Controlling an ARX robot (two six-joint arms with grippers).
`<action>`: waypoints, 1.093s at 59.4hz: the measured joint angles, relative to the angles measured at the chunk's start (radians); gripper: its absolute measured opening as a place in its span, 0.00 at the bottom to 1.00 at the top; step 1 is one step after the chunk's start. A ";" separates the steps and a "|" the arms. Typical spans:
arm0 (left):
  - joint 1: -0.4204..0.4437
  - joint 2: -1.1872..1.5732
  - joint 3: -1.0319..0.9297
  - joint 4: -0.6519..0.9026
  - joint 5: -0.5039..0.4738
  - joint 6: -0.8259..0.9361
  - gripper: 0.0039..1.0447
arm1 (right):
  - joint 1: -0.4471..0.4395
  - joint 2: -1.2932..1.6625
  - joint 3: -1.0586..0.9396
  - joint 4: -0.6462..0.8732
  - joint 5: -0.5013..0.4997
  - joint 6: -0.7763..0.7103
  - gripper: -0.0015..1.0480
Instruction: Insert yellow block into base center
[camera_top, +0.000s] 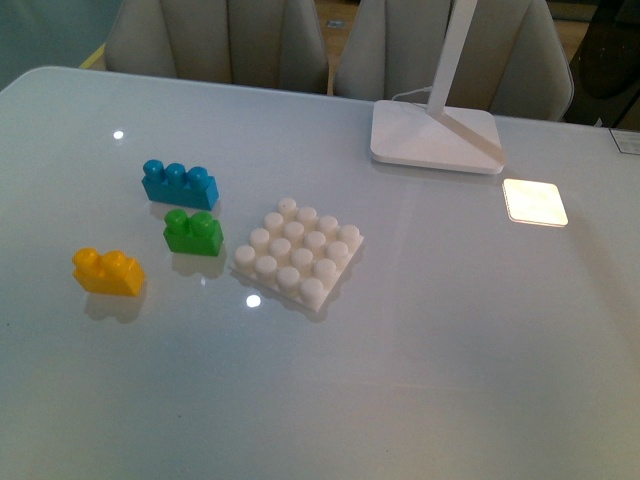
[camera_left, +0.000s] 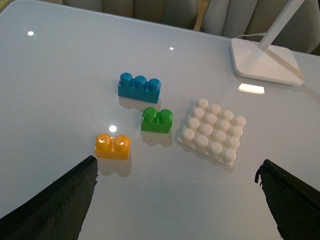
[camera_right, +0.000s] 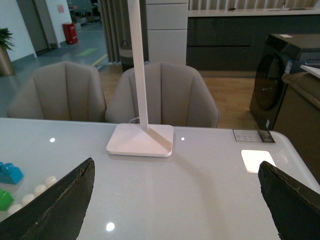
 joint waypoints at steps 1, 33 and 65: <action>-0.002 0.027 0.003 0.019 -0.001 -0.002 0.93 | 0.000 0.000 0.000 0.000 0.000 0.000 0.91; -0.008 0.893 0.157 0.584 -0.028 0.043 0.93 | 0.000 0.000 0.000 0.000 0.000 0.000 0.91; 0.096 1.215 0.362 0.612 0.023 0.225 0.93 | 0.000 0.000 0.000 0.000 0.000 0.000 0.91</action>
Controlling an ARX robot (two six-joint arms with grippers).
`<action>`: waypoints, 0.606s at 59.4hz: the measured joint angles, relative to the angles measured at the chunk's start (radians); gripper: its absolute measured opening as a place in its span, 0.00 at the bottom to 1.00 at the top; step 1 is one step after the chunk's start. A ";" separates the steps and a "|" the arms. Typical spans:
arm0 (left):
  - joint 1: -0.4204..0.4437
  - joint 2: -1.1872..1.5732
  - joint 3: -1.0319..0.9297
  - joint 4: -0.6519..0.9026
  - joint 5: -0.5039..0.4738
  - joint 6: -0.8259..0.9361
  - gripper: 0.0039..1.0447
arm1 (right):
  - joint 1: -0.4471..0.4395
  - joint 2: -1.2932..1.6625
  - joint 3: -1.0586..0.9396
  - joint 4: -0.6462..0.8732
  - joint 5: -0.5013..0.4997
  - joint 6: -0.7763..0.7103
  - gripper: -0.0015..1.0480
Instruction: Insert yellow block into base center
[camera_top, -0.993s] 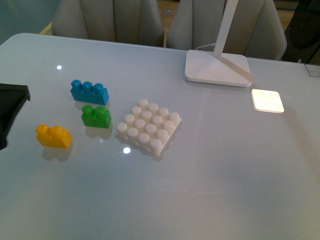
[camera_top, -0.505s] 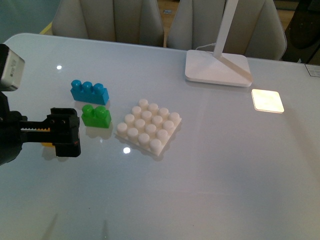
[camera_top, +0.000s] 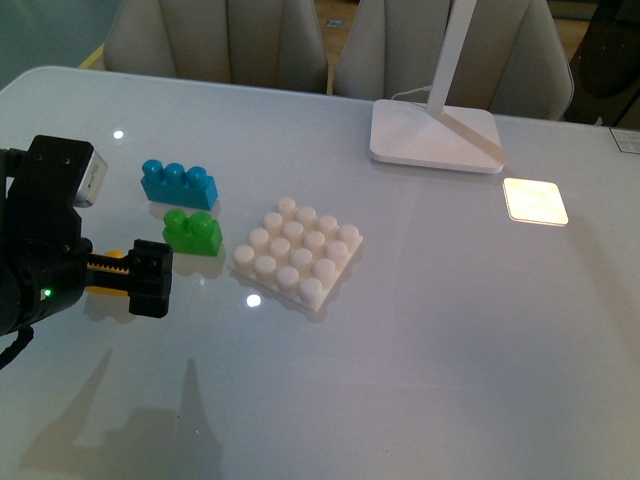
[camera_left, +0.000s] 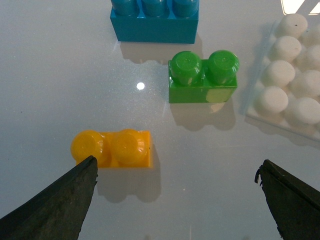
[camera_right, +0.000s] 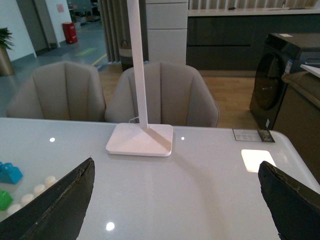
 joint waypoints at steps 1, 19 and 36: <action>0.003 0.007 0.009 -0.004 -0.001 0.002 0.93 | 0.000 0.000 0.000 0.000 0.000 0.000 0.91; 0.050 0.090 0.108 -0.035 -0.003 0.032 0.93 | 0.000 0.000 0.000 0.000 0.000 0.000 0.91; 0.117 0.121 0.154 -0.051 -0.004 0.073 0.93 | 0.000 0.000 0.000 0.000 0.000 0.000 0.91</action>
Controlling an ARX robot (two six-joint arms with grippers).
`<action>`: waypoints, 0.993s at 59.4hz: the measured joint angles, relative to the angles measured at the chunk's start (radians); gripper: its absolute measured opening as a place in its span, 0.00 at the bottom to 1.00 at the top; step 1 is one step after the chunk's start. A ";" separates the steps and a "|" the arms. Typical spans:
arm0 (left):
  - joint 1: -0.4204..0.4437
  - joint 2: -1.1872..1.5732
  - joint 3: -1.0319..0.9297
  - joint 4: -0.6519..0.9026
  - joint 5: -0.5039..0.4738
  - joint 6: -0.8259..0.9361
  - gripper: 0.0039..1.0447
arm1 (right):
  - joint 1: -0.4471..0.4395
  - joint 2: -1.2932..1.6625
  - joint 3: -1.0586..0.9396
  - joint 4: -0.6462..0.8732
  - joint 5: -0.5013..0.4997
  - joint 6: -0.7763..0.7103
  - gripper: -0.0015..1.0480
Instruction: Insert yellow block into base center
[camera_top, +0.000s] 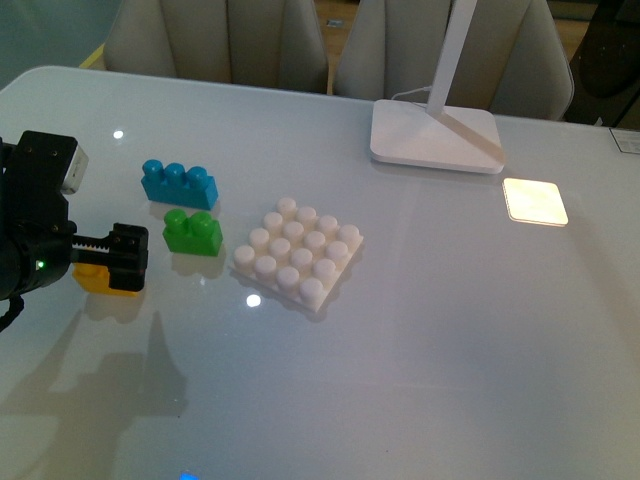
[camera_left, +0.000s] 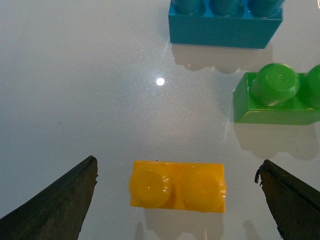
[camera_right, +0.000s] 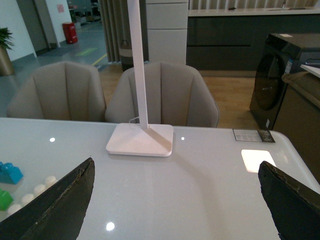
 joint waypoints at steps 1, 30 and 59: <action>0.002 0.002 0.001 0.000 0.000 0.001 0.93 | 0.000 0.000 0.000 0.000 0.000 0.000 0.91; 0.022 0.035 0.006 -0.005 0.027 0.023 0.93 | 0.000 0.000 0.000 0.000 0.000 0.000 0.91; 0.022 0.067 0.009 -0.006 0.026 0.027 0.93 | 0.000 0.000 0.000 0.000 0.000 0.000 0.91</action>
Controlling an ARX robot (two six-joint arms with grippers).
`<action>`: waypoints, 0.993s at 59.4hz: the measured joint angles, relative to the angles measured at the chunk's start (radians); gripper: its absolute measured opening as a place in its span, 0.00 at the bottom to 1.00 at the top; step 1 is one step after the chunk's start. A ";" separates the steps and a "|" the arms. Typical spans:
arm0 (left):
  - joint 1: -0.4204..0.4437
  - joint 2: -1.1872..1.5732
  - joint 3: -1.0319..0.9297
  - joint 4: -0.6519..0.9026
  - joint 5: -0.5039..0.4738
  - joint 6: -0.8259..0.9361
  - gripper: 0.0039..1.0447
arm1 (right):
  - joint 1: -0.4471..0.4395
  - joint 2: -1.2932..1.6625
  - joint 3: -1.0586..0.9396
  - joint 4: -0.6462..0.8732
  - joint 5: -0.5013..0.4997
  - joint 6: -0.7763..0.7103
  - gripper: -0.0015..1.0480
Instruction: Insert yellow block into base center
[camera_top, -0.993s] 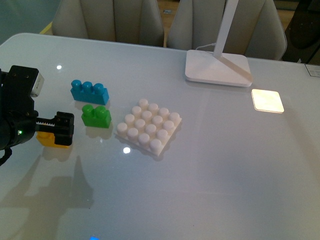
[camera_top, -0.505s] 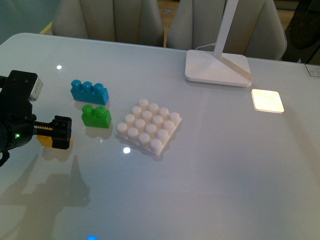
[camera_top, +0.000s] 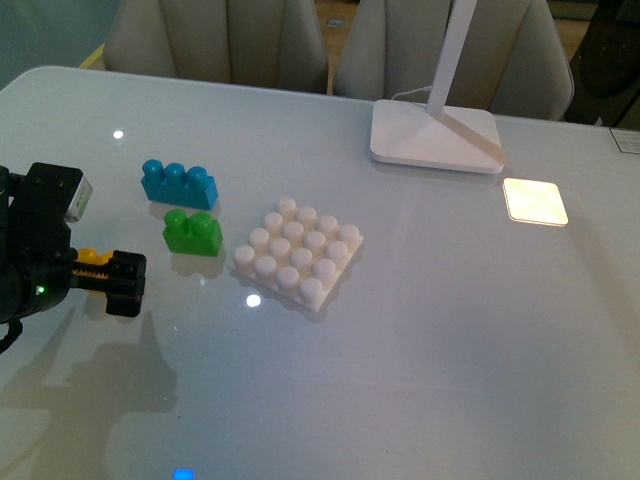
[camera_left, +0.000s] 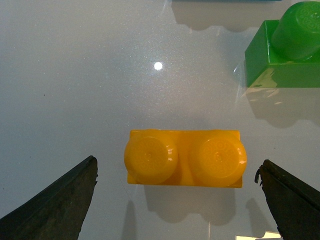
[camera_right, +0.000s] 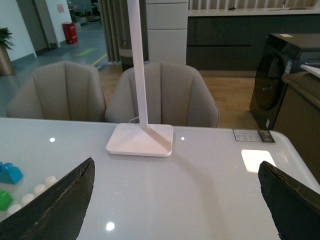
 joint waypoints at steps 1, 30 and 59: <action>0.000 0.000 0.000 0.000 0.000 0.000 0.93 | 0.000 0.000 0.000 0.000 0.000 0.000 0.91; -0.015 0.019 0.032 -0.025 -0.004 0.000 0.93 | 0.000 0.000 0.000 0.000 0.000 0.000 0.91; -0.019 0.034 0.055 -0.048 -0.026 -0.001 0.93 | 0.000 0.000 0.000 0.000 0.000 0.000 0.91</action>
